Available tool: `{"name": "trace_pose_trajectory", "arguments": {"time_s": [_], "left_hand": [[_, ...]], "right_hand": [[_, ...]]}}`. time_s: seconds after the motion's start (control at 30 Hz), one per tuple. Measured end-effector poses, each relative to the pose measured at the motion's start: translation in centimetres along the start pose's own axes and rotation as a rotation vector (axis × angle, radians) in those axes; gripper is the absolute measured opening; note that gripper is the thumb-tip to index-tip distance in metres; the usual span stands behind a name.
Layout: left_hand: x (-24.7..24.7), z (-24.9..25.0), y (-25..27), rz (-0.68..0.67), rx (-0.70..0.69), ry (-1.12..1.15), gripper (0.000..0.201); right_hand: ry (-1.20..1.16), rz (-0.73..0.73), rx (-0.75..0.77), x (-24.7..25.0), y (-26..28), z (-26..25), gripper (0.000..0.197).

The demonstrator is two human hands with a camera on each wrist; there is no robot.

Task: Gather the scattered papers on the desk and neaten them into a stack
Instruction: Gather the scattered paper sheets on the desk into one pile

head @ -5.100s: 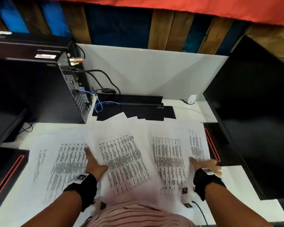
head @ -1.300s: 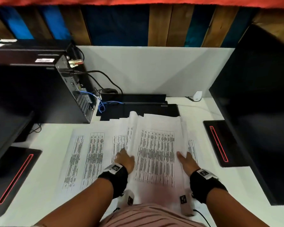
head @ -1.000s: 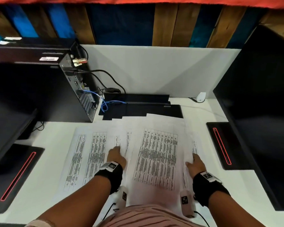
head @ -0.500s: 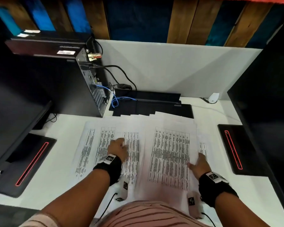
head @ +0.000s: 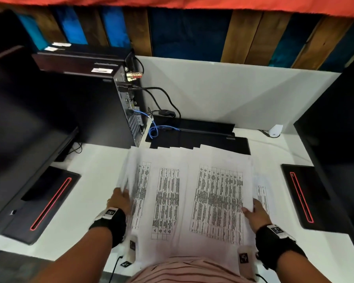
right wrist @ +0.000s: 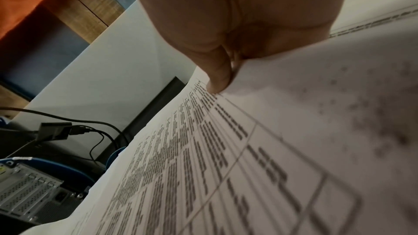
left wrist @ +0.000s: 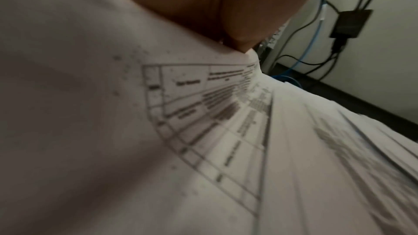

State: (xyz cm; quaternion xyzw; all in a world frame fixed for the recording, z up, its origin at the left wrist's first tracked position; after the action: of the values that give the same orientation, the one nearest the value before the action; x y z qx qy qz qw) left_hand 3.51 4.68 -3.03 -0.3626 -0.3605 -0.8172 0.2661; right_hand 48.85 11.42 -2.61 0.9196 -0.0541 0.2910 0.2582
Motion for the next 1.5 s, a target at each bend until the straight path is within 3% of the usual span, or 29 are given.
{"name": "trace_pose_trajectory", "arguments": {"time_s": [0.1, 0.17, 0.27, 0.37, 0.47, 0.57, 0.63, 0.77, 0.93, 1.1, 1.27, 1.4, 1.5], "left_hand": [[-0.6, 1.2, 0.5, -0.038, -0.043, 0.003, 0.044], [0.3, 1.5, 0.4, 0.018, -0.047, 0.106, 0.051], [2.4, 1.0, 0.4, 0.14, 0.029, 0.122, 0.086], [3.1, 0.8, 1.0, 0.098, 0.037, -0.079, 0.107], [2.6, 0.6, 0.7, 0.059, 0.062, 0.033, 0.091], [2.2, 0.5, 0.4, -0.067, 0.12, 0.119, 0.072], [2.2, 1.4, 0.8, -0.122, 0.028, 0.065, 0.051], [5.0, 5.4, 3.6, -0.018, -0.247, -0.034, 0.02], [10.5, 10.0, 7.4, 0.095, -0.428, -0.051, 0.013], [17.8, 14.7, 11.9, 0.311, -0.675, -0.094, 0.018], [22.9, 18.1, 15.9, 0.465, -0.854, 0.12, 0.011], [22.3, 19.7, 15.5, 0.371, -0.786, 0.349, 0.013], [16.7, 19.1, 12.0, 0.143, -0.605, 0.514, 0.02]], "right_hand": [[-0.079, -0.02, 0.007, -0.1, 0.4, -0.3, 0.051], [-0.149, -0.027, -0.027, 0.2, 0.7, -0.2, 0.055], [-0.192, 0.008, -0.056, 0.6, 0.3, 0.5, 0.063], [-0.21, 0.016, -0.073, 0.3, 0.2, 1.2, 0.061], [-0.206, 0.021, -0.093, 0.3, 0.5, 1.2, 0.052], [-0.193, 0.019, -0.089, 0.3, 0.7, 0.9, 0.048], [-0.158, 0.031, -0.076, 0.4, 0.8, 0.7, 0.045], [-0.131, 0.04, -0.064, 0.2, 0.7, 0.7, 0.042], [-0.102, 0.069, -0.071, 0.2, 0.8, 0.4, 0.041], [-0.092, 0.061, -0.083, 0.4, 1.2, 0.1, 0.041], [-0.067, 0.026, -0.082, 0.6, 1.5, -0.2, 0.038], [-0.069, -0.007, -0.086, 0.6, 1.5, -0.4, 0.04], [-0.051, -0.046, -0.103, 0.5, 1.2, -0.1, 0.039]]}}
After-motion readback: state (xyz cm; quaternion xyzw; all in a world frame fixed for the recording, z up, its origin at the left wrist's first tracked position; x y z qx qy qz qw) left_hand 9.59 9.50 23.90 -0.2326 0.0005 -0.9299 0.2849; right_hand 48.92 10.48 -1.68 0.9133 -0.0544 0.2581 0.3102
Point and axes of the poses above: each hand's wrist, its own y-axis away from the middle knuckle, its own x-axis out of the back of the hand, z = x × y, the point moved 5 cm from there along -y, towards the middle knuckle, and after that the axes turned 5 degrees about z, right-handed, at the moved point
